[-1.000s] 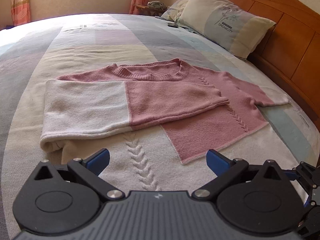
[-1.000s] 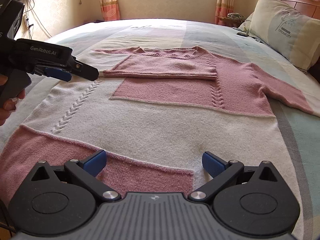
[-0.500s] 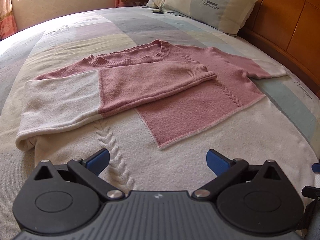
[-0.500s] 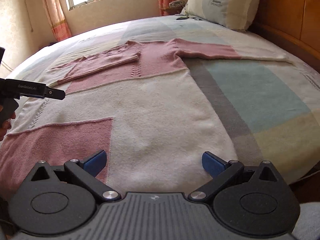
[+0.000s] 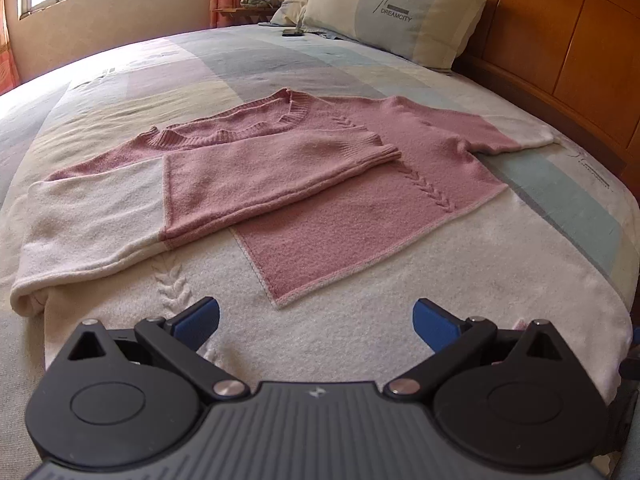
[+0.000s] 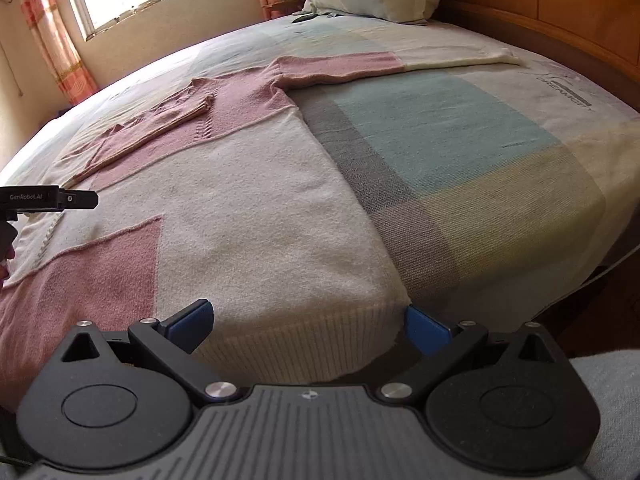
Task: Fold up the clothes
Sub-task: 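Move the right gripper to the cream cuff of the other sleeve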
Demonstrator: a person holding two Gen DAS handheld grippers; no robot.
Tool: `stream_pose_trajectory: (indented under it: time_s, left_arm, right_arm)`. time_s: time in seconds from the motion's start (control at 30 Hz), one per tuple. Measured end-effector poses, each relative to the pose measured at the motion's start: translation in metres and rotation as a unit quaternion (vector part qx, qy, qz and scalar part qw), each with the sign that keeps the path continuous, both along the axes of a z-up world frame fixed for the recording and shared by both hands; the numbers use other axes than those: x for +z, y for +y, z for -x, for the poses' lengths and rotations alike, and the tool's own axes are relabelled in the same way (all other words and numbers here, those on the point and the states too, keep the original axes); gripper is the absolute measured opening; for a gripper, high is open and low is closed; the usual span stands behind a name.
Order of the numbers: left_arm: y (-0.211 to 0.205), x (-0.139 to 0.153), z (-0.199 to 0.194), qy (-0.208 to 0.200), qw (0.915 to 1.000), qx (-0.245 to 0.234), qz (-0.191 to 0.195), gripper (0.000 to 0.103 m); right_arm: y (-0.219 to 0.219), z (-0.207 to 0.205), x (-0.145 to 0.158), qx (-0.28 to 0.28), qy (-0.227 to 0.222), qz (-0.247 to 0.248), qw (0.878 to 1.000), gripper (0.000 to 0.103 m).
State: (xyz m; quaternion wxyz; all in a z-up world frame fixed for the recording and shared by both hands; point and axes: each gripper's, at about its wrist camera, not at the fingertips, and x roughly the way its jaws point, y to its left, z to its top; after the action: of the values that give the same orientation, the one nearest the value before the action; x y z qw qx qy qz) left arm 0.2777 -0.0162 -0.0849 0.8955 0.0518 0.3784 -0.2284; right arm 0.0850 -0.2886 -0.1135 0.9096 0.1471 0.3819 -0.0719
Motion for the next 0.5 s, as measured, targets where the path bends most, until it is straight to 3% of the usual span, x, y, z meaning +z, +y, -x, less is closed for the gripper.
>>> stream_pose_trajectory:
  time_s: [0.17, 0.3, 0.4, 0.5]
  left_arm:
    - [-0.005, 0.001, 0.003, -0.017, 0.9997, -0.011, -0.015, 0.102]
    - [-0.006, -0.003, 0.003, -0.014, 0.9994, -0.016, -0.026, 0.102]
    - [-0.004, -0.003, 0.002, -0.013, 0.9995, -0.022, -0.021, 0.102]
    - [-0.003, -0.002, 0.001, -0.015, 0.9995, -0.022, -0.015, 0.102]
  right_arm:
    - [0.011, -0.019, 0.025, 0.042, -0.061, 0.001, 0.997, 0.103]
    - [0.021, -0.038, 0.018, 0.055, -0.050, 0.004, 0.997, 0.103]
    - [0.015, -0.045, 0.004, 0.035, -0.016, -0.010, 0.999, 0.103]
    - [0.009, -0.045, 0.007, 0.029, -0.027, -0.023, 0.999, 0.103]
